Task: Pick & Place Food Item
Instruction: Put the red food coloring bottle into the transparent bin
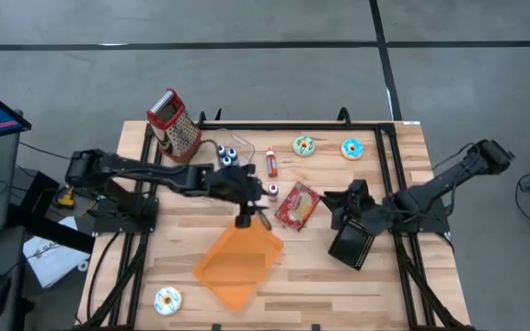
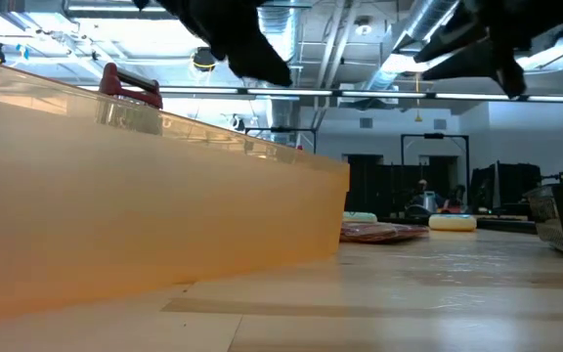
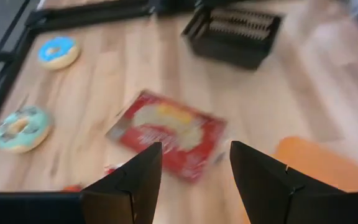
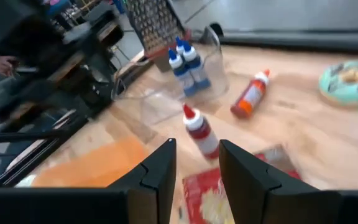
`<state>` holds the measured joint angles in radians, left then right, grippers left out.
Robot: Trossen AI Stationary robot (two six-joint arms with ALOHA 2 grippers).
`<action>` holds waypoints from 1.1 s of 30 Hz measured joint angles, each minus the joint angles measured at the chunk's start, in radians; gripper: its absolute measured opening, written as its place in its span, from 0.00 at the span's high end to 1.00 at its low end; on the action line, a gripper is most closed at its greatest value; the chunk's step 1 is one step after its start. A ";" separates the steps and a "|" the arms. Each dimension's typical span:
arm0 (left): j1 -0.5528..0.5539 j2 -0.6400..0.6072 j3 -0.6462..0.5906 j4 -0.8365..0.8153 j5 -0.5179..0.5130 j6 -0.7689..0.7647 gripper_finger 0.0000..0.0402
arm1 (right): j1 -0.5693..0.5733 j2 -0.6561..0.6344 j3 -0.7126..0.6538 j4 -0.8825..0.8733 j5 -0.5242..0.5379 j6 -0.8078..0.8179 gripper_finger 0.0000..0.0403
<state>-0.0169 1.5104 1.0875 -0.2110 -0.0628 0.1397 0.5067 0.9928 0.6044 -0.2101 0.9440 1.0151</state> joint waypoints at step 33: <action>0.187 0.285 0.265 -0.249 0.150 0.170 0.30 | 0.047 0.007 0.000 -0.015 0.003 0.111 0.72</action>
<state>0.1703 1.7957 1.3525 -0.4599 0.0872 0.3099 0.5541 1.0000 0.6048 -0.2253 0.9470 1.1263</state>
